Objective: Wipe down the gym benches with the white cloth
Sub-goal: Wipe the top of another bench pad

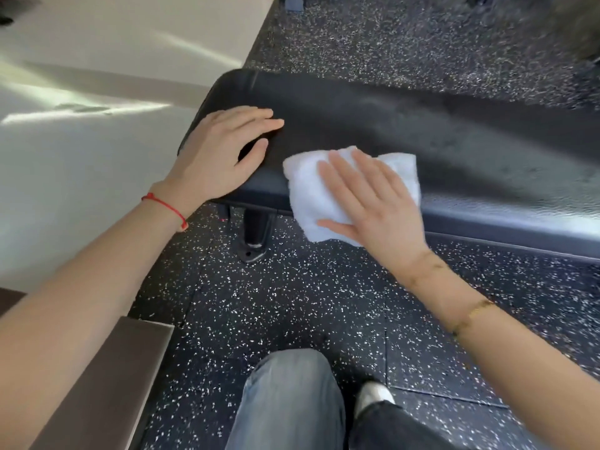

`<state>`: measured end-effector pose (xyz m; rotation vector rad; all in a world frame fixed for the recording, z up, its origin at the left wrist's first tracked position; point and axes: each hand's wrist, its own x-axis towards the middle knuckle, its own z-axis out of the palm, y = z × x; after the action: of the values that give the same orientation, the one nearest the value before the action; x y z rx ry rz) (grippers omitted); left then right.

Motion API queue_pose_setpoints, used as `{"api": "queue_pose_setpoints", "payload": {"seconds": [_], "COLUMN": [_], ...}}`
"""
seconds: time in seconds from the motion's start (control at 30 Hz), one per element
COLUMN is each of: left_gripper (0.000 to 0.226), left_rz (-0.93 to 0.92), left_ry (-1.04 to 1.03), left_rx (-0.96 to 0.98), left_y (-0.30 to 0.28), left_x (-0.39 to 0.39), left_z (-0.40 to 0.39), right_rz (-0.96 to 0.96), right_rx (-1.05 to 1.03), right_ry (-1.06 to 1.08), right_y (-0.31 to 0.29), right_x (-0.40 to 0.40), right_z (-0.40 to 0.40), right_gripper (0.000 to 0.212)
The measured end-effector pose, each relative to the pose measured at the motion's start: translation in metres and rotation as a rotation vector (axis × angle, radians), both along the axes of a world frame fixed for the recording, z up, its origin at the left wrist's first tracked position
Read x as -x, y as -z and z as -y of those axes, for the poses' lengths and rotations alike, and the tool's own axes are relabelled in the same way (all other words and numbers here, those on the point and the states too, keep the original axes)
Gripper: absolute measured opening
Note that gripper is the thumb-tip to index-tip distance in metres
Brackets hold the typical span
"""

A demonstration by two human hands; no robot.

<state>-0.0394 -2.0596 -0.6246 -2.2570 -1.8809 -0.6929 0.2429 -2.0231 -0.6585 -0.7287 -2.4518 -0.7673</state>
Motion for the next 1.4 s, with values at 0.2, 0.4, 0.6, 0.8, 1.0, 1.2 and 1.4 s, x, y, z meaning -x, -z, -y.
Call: {"api": "queue_pose_setpoints", "payload": {"seconds": [0.2,0.4,0.6,0.8,1.0,1.2,1.4], "left_gripper": [0.04,0.041,0.041,0.041,0.042,0.042,0.044], "left_rz": [-0.002,-0.017,-0.003,-0.012,-0.002,-0.052,-0.069], "left_ry": [-0.02,-0.011,-0.047,-0.015,-0.048,-0.198,-0.135], "left_rx": [-0.025,-0.042,-0.035,-0.016,0.0,-0.093,-0.077], "left_y": [0.005,0.005,0.003,0.001,0.0,0.007,0.007], "left_x": [-0.005,-0.003,-0.007,-0.006,-0.011,-0.052,-0.089], "left_z": [-0.001,-0.001,0.001,0.0,0.003,0.004,0.0], "right_rz": [-0.08,-0.046,-0.107,0.043,-0.089,-0.013,-0.055], "right_rx": [-0.057,-0.114,-0.029,-0.059,0.071,0.032,0.087], "right_ry": [0.155,0.152,0.272,0.206,0.3,0.305,0.324], "right_y": [0.013,0.02,0.018,0.008,0.011,0.008,0.014], "right_x": [-0.029,0.029,-0.048,0.038,-0.068,-0.016,-0.093], "right_z": [0.005,0.012,0.012,0.021,0.013,0.014,0.009], "right_gripper": [0.07,0.072,0.078,0.079,0.08,0.083,0.085]}}
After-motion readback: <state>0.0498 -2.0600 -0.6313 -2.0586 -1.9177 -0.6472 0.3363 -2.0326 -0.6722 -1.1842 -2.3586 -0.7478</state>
